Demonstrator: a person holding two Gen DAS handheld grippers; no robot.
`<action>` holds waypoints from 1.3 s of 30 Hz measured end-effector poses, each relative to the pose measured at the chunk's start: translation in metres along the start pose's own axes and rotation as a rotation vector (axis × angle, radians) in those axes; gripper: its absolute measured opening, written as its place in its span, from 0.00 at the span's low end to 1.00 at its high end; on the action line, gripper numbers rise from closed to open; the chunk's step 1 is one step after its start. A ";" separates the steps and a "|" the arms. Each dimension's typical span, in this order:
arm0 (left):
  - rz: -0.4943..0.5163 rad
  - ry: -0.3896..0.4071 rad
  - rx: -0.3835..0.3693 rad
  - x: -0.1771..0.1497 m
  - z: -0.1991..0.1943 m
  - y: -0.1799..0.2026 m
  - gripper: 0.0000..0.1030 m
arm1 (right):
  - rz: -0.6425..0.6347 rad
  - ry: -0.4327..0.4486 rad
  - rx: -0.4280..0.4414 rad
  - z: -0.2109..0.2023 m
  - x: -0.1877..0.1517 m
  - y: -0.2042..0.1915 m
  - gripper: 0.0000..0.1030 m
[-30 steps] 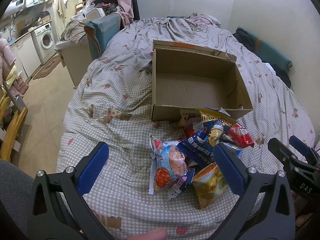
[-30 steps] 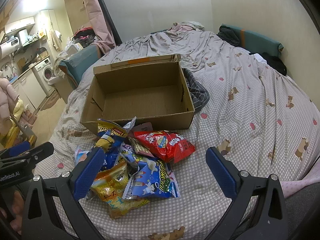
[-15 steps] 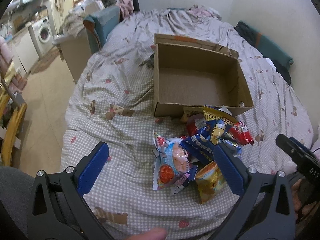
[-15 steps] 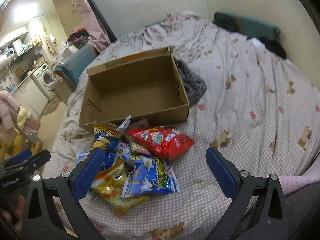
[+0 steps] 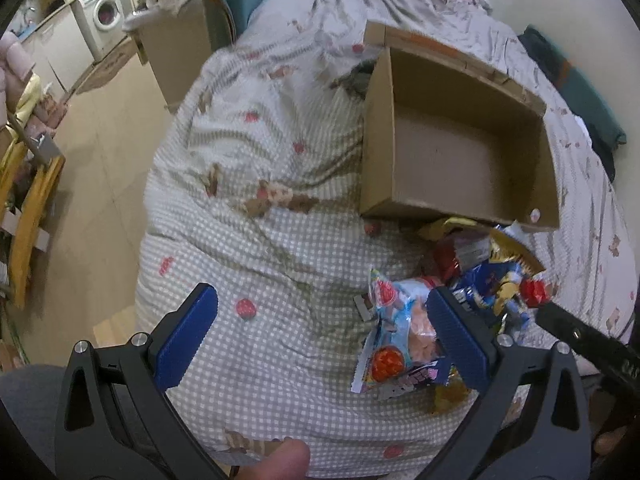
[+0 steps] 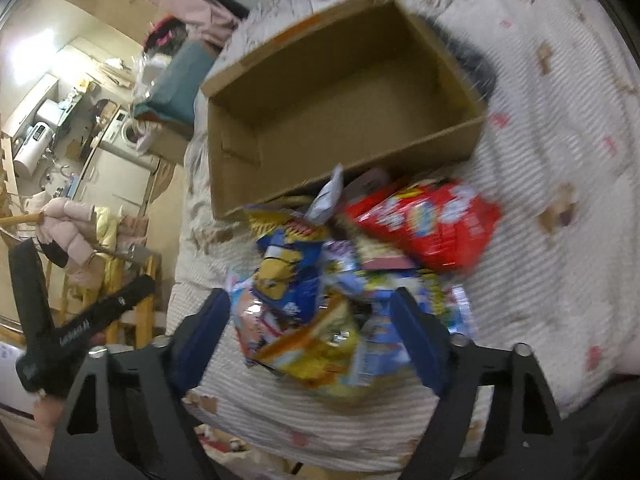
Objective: Organize snacks
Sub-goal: 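Grasp the shrimp cracker bag with left tool while right tool grasps yellow-blue bag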
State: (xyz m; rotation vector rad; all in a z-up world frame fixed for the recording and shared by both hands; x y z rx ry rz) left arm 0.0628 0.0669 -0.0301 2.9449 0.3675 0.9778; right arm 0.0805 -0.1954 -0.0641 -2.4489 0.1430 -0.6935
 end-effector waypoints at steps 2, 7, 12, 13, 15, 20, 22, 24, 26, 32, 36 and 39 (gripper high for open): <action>-0.006 -0.024 -0.002 -0.005 0.006 -0.001 1.00 | 0.017 -0.032 -0.004 0.016 0.001 -0.006 0.76; 0.013 -0.045 0.006 -0.009 0.009 0.001 1.00 | -0.005 -0.073 -0.105 0.049 0.003 -0.020 0.76; 0.011 -0.078 -0.038 -0.012 0.014 0.003 1.00 | -0.028 -0.089 -0.144 0.060 0.006 -0.021 0.49; 0.015 -0.085 -0.039 -0.013 0.016 0.004 0.98 | -0.037 -0.081 -0.144 0.056 0.004 -0.019 0.48; 0.011 -0.100 -0.047 -0.015 0.019 0.004 0.95 | -0.016 -0.072 -0.086 0.047 0.005 -0.018 0.40; 0.001 -0.128 -0.068 -0.019 0.025 0.007 0.89 | -0.039 -0.014 0.022 0.004 0.012 -0.020 0.40; 0.022 -0.141 -0.072 -0.021 0.028 0.014 0.89 | -0.041 0.026 0.043 -0.016 0.019 -0.011 0.40; 0.032 -0.166 -0.089 -0.025 0.033 0.021 0.89 | -0.035 0.036 0.039 -0.028 0.025 0.002 0.39; 0.031 -0.203 -0.120 -0.032 0.040 0.031 0.89 | -0.028 0.043 0.046 -0.034 0.027 0.013 0.39; 0.055 -0.260 -0.135 -0.046 0.061 0.056 0.75 | -0.071 0.062 0.063 -0.040 0.023 0.026 0.39; 0.034 -0.274 -0.148 -0.051 0.072 0.065 0.74 | -0.031 0.084 0.084 -0.045 0.022 0.040 0.39; 0.058 -0.270 -0.128 -0.055 0.075 0.070 0.54 | -0.021 0.101 0.080 -0.048 0.025 0.045 0.39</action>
Point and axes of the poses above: each gripper's, at about its wrist camera, not at the fingertips, and z roughly the way its jaws point, y to its right, x to its top, the point moved 1 cm from there along z, roughly the way its jaws point, and after that the axes turned 13 degrees about y, right-handed, at the moved point
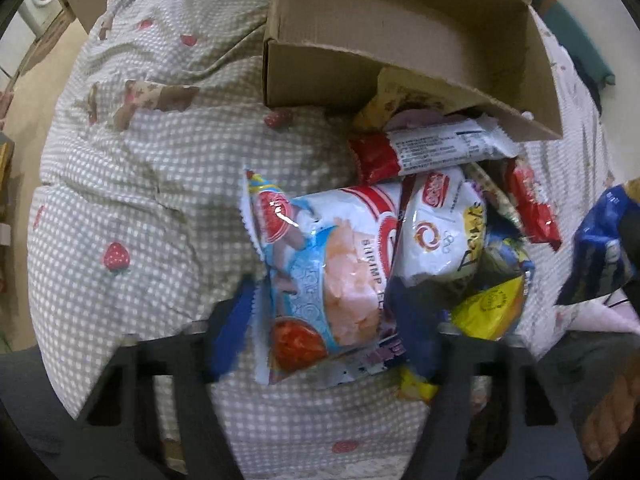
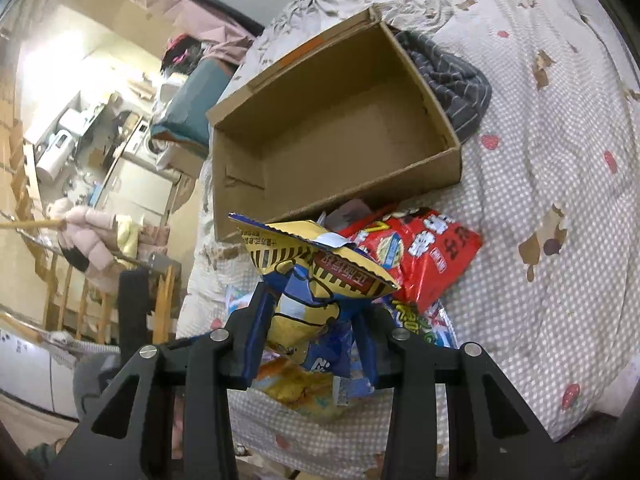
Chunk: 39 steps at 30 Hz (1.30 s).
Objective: Organize snacks
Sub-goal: 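Grasp the shrimp cracker bag with left tool while right tool grasps yellow-blue bag, then carry both bags into the box and open both tools to release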
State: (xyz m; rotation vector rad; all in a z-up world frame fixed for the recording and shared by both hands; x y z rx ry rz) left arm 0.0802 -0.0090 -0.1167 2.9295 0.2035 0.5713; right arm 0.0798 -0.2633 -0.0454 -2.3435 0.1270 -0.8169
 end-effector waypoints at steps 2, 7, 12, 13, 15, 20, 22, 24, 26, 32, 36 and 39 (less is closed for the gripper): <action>-0.007 0.014 -0.002 -0.001 -0.002 -0.003 0.41 | 0.001 -0.003 0.001 0.000 0.001 0.001 0.39; -0.027 0.036 -0.015 -0.012 -0.023 -0.012 0.35 | -0.020 -0.016 0.003 0.002 -0.001 -0.005 0.39; -0.053 0.078 -0.025 -0.019 -0.052 -0.024 0.34 | -0.035 -0.012 0.006 0.002 -0.004 -0.007 0.39; -0.059 0.088 -0.033 -0.021 -0.059 -0.026 0.34 | -0.033 -0.011 0.008 0.003 -0.004 -0.007 0.39; -0.053 0.123 -0.033 -0.021 -0.073 -0.025 0.34 | -0.032 -0.008 0.016 0.002 -0.004 -0.007 0.39; 0.034 0.269 0.053 -0.008 -0.117 -0.030 0.34 | -0.055 0.028 0.013 -0.007 -0.001 -0.010 0.39; 0.013 0.270 0.029 0.003 -0.121 -0.035 0.34 | -0.041 0.040 0.028 -0.010 0.000 -0.009 0.39; 0.008 0.277 0.012 0.013 -0.126 -0.033 0.34 | -0.037 0.051 0.033 -0.012 0.002 -0.008 0.39; 0.029 0.295 -0.005 0.021 -0.133 -0.028 0.34 | -0.034 0.061 0.038 -0.015 0.004 -0.008 0.39; 0.053 0.316 -0.030 0.037 -0.135 -0.011 0.34 | -0.019 0.079 0.052 -0.020 0.021 -0.007 0.39; 0.039 0.338 -0.065 0.060 -0.134 -0.003 0.34 | -0.032 0.094 0.043 -0.018 0.040 -0.010 0.39; 0.033 0.349 -0.068 0.075 -0.129 0.002 0.34 | -0.056 0.109 0.033 -0.014 0.055 -0.016 0.39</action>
Point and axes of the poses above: each gripper's, at about its wrist camera, not at the fingertips, and z roughly the way its jaws point, y to its right, x to its top, the point moved 1 cm from there along z, roughly the way its jaws point, and after that the axes turned 13 degrees about y, right-handed, at the moved point
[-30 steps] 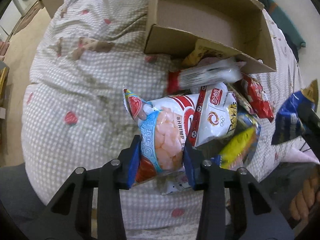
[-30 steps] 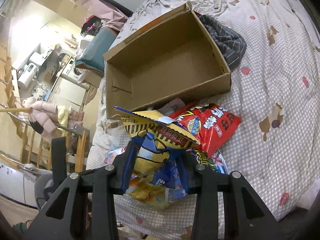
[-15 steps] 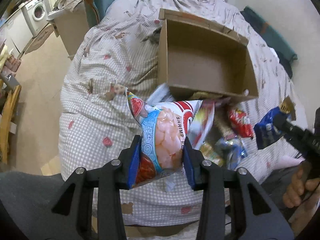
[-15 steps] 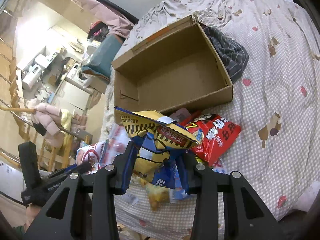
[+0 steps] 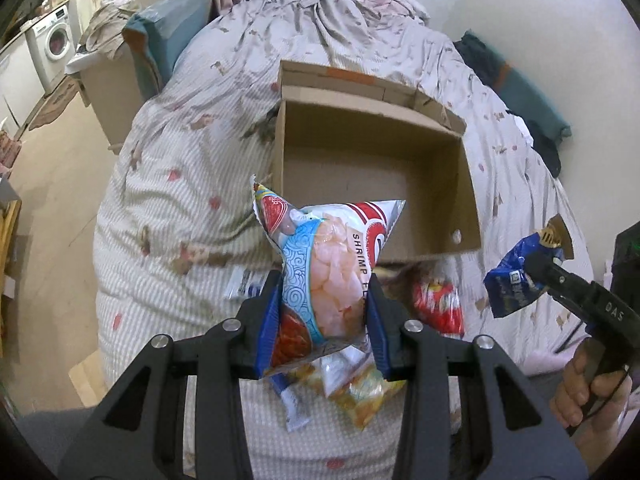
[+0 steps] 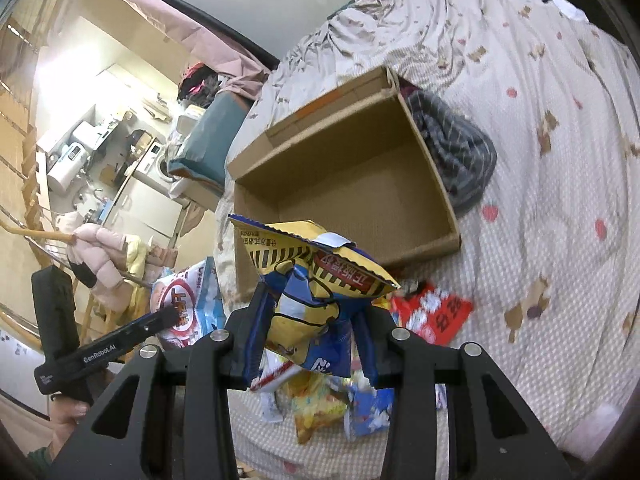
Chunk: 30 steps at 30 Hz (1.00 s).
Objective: Organize snacks
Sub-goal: 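Carry both bags into the box and open both tools to release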
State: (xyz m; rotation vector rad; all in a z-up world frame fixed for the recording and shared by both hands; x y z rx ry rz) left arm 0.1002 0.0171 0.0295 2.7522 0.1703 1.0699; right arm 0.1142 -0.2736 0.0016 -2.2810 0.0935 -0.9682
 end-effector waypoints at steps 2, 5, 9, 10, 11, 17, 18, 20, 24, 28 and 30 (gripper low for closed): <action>-0.007 0.002 -0.009 0.011 0.010 0.005 0.34 | -0.022 0.009 -0.010 0.006 0.009 -0.003 0.39; -0.004 0.011 -0.013 0.023 0.024 0.012 0.34 | -0.052 0.013 -0.036 0.020 0.023 -0.004 0.39; 0.034 0.044 -0.003 0.036 0.046 0.023 0.34 | -0.040 0.003 -0.067 0.047 0.039 0.007 0.39; 0.057 0.047 0.008 0.036 0.054 0.025 0.34 | -0.042 0.003 -0.073 0.052 0.041 0.009 0.39; 0.064 0.045 0.015 0.037 0.059 0.026 0.34 | -0.049 -0.001 -0.087 0.060 0.044 0.013 0.39; 0.011 0.020 -0.013 0.028 0.099 0.018 0.34 | -0.078 0.032 -0.115 0.082 0.044 0.031 0.39; 0.010 0.019 -0.011 0.026 0.102 0.018 0.34 | -0.077 0.028 -0.127 0.085 0.042 0.034 0.39; 0.005 0.013 -0.007 0.023 0.110 0.017 0.34 | -0.072 0.013 -0.146 0.092 0.040 0.039 0.39; 0.011 0.017 -0.003 0.020 0.117 0.019 0.34 | -0.101 -0.015 -0.168 0.104 0.034 0.042 0.39; 0.055 0.022 0.002 0.018 0.120 0.026 0.34 | -0.113 -0.037 -0.159 0.111 0.030 0.039 0.39; 0.072 0.012 -0.005 0.019 0.125 0.028 0.34 | -0.137 -0.049 -0.163 0.114 0.028 0.036 0.39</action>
Point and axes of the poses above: each gripper's, at about its wrist camera, not at the fingertips, and z roughly the way its jaws point, y to its right, x to its top, the point moved 1 cm from there along z, roughly the way its jaws point, and after that the axes turned 13 degrees about y, right-handed, at the moved point
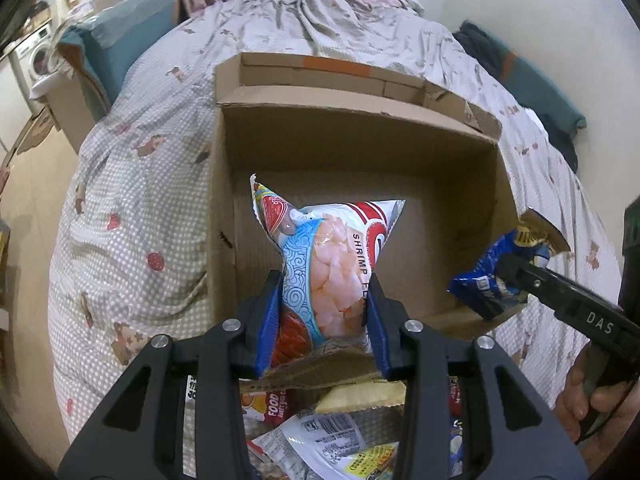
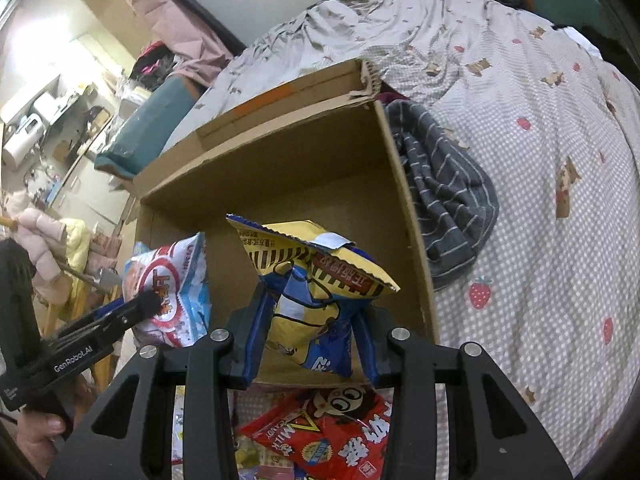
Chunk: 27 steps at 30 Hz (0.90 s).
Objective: Organize snacks
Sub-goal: 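Carry both bags into the box and open both tools to release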
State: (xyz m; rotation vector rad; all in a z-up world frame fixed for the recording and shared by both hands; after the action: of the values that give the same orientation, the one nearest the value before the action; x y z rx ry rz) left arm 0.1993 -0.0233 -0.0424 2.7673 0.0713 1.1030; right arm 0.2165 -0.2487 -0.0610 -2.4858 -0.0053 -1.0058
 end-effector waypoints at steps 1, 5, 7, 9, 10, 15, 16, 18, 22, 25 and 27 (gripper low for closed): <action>0.009 0.003 0.002 0.000 0.001 0.001 0.34 | -0.009 -0.005 -0.001 0.001 0.000 -0.001 0.39; -0.006 0.002 0.027 0.000 0.004 -0.005 0.35 | -0.021 -0.032 0.002 0.007 -0.004 -0.004 0.40; -0.011 -0.003 0.020 0.001 0.005 -0.005 0.35 | -0.020 -0.038 0.007 0.008 -0.005 -0.004 0.40; -0.003 0.000 0.017 0.001 0.004 -0.005 0.35 | -0.027 -0.043 0.011 0.009 -0.005 -0.005 0.40; 0.002 0.007 0.021 0.002 0.003 -0.005 0.35 | -0.030 -0.044 0.012 0.009 -0.005 -0.005 0.40; -0.019 -0.006 0.017 0.000 0.005 -0.007 0.37 | -0.014 -0.044 0.018 0.009 -0.005 -0.005 0.42; -0.023 -0.012 0.013 -0.001 0.006 -0.008 0.37 | -0.013 -0.041 0.019 0.009 -0.005 -0.005 0.42; -0.027 -0.019 0.012 -0.002 0.006 -0.008 0.37 | -0.022 -0.043 0.023 0.009 -0.006 -0.007 0.42; 0.005 -0.004 0.012 -0.003 0.003 -0.003 0.37 | -0.022 -0.042 0.027 0.010 -0.006 -0.007 0.42; 0.043 0.016 0.024 -0.003 0.000 0.003 0.38 | -0.017 -0.034 0.030 0.008 -0.006 -0.007 0.42; 0.049 0.019 0.025 -0.003 -0.001 0.005 0.40 | -0.010 -0.032 0.032 0.008 -0.005 -0.006 0.42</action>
State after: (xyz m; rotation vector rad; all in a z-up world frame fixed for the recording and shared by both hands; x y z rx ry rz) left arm 0.1967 -0.0283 -0.0426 2.7954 0.0192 1.1478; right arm 0.2167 -0.2388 -0.0670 -2.4750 -0.0444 -0.9622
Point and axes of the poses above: each gripper's, at about its wrist camera, not at the fingertips, and z roughly the way its jaws point, y to its right, x to its top, the point moved 1 cm from there along z, roughly the way its jaws point, and after that the axes turned 13 degrees about y, right-handed, at the moved point
